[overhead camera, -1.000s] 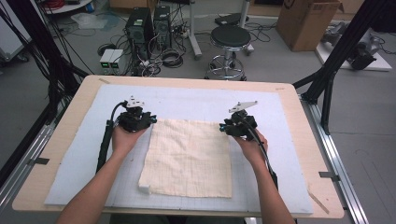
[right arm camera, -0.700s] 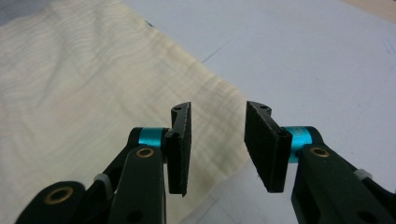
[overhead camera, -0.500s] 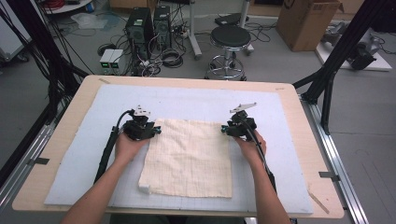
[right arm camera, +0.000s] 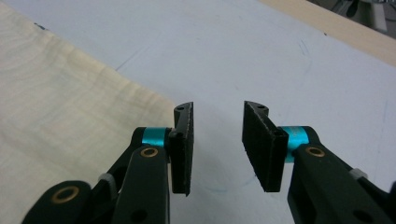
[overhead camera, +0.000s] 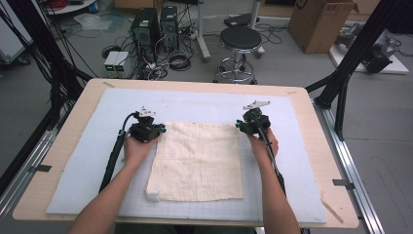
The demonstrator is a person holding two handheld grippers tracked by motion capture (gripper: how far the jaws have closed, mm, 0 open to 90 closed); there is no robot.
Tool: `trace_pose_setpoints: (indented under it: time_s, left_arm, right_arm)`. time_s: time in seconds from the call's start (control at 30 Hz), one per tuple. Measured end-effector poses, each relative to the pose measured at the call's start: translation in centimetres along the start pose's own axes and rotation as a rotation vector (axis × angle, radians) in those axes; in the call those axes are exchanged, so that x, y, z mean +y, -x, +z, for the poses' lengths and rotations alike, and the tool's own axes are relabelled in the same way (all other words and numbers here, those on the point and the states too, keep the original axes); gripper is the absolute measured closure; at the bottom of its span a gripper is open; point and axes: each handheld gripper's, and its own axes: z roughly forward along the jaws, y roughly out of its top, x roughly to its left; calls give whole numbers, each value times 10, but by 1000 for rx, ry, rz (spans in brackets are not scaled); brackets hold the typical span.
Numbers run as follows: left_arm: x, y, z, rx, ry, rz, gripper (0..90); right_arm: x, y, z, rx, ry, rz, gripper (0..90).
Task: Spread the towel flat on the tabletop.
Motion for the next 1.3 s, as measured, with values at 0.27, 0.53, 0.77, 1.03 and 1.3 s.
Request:
trace_pose_setpoints:
  time_s: [0.27,0.53,0.77,1.03,1.3]
  left_arm:
    - [5,4,-28,-68,50,36,697]
    - [-18,19,-67,-178,80,99,651]
    - [-57,33,-97,-235,72,154,618]
    - [-90,51,-121,-331,73,220,555]
    - [-108,61,-127,-414,15,287,533]
  right_arm:
    - [-5,-10,-15,161,-12,-31,596]
    - [-23,-40,-44,326,72,-84,569]
    - [-54,-63,-76,403,119,-130,550]
    - [-84,-85,-99,460,141,-187,505]
    - [-113,-98,-107,506,67,-239,507]
